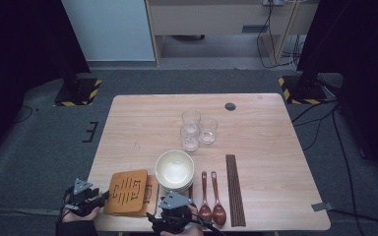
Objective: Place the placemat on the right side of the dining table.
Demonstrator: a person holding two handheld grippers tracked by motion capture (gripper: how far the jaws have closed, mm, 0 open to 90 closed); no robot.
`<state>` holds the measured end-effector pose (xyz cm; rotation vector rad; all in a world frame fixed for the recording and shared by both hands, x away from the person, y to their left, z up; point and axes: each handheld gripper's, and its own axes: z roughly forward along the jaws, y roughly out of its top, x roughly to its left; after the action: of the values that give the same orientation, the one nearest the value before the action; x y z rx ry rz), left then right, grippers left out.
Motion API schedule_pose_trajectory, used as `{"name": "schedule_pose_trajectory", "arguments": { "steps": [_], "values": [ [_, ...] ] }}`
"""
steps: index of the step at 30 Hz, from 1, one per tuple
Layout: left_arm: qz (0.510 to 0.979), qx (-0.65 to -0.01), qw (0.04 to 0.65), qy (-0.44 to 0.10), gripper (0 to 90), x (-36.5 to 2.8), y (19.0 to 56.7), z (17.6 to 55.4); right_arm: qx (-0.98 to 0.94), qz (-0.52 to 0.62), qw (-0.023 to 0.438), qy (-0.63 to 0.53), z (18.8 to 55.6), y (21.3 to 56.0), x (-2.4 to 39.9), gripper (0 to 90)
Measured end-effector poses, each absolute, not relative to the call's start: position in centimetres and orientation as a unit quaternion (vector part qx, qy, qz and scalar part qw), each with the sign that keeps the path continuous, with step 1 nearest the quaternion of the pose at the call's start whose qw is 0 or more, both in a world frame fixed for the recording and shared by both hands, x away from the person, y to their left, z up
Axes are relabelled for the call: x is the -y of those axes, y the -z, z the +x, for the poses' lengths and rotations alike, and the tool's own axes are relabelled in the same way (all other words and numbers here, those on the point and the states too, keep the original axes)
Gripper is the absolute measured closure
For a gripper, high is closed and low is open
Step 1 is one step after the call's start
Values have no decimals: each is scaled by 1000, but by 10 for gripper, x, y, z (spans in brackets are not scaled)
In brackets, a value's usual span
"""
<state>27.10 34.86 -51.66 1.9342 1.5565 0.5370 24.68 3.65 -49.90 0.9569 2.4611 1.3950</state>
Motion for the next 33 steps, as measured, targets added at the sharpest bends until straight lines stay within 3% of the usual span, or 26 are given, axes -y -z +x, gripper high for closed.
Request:
{"name": "schedule_pose_trajectory", "arguments": {
  "steps": [33],
  "values": [
    [727,-585,298,-201,544,-349,517,271,-816,324,71,-473,261,505,-72,356]
  ]
}}
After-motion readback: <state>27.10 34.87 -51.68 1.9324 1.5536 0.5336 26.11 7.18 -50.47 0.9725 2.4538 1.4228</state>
